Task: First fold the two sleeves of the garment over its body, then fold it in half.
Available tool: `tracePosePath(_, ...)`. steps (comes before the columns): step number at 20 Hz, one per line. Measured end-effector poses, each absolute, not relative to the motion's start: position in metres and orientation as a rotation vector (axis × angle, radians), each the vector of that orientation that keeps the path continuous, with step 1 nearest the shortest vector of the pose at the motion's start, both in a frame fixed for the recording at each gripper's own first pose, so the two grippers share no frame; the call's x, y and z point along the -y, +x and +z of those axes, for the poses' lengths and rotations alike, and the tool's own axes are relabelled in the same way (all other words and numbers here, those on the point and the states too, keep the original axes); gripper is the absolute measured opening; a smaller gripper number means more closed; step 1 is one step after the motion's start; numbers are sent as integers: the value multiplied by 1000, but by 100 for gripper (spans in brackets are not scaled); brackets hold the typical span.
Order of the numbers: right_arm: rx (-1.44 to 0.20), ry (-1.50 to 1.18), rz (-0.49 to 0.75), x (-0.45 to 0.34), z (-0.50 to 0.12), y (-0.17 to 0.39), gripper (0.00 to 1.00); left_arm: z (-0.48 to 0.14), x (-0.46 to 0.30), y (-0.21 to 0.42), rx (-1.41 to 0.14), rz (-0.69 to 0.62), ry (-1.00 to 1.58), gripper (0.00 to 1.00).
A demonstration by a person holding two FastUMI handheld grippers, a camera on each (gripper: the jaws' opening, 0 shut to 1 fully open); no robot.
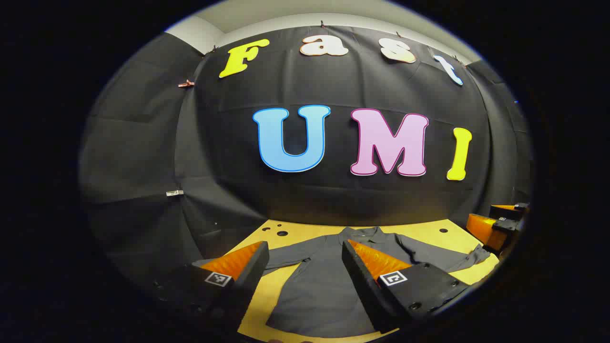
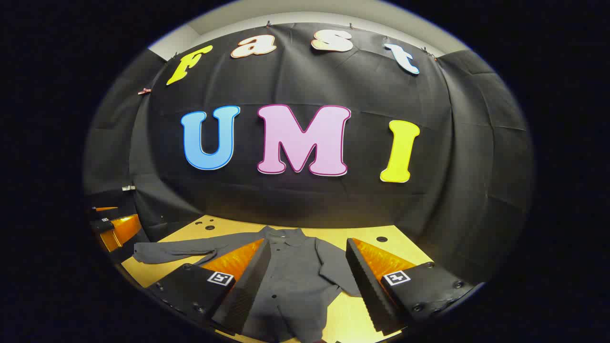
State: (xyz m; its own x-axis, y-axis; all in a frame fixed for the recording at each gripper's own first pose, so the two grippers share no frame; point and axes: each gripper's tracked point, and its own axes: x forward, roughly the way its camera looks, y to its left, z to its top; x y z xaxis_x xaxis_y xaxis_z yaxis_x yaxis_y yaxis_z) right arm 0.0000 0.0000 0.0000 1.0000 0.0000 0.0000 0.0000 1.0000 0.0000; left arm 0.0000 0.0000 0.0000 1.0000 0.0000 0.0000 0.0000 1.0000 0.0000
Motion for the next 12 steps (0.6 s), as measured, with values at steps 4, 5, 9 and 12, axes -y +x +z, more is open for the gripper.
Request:
tracePosePath(4,-14,13,-13,23,-6,18,98,6,16,17,3,1,2,97)
tracePosePath(5,-11,18,-16,30,-6,24,98,10,22,21,15,-4,11,97)
tracePosePath(9,-13,26,-1,48,-9,44,98,19,41,35,45,-21,37,97)
tracePosePath(12,-8,27,9,57,-10,56,98,10,49,39,27,-32,54,97)
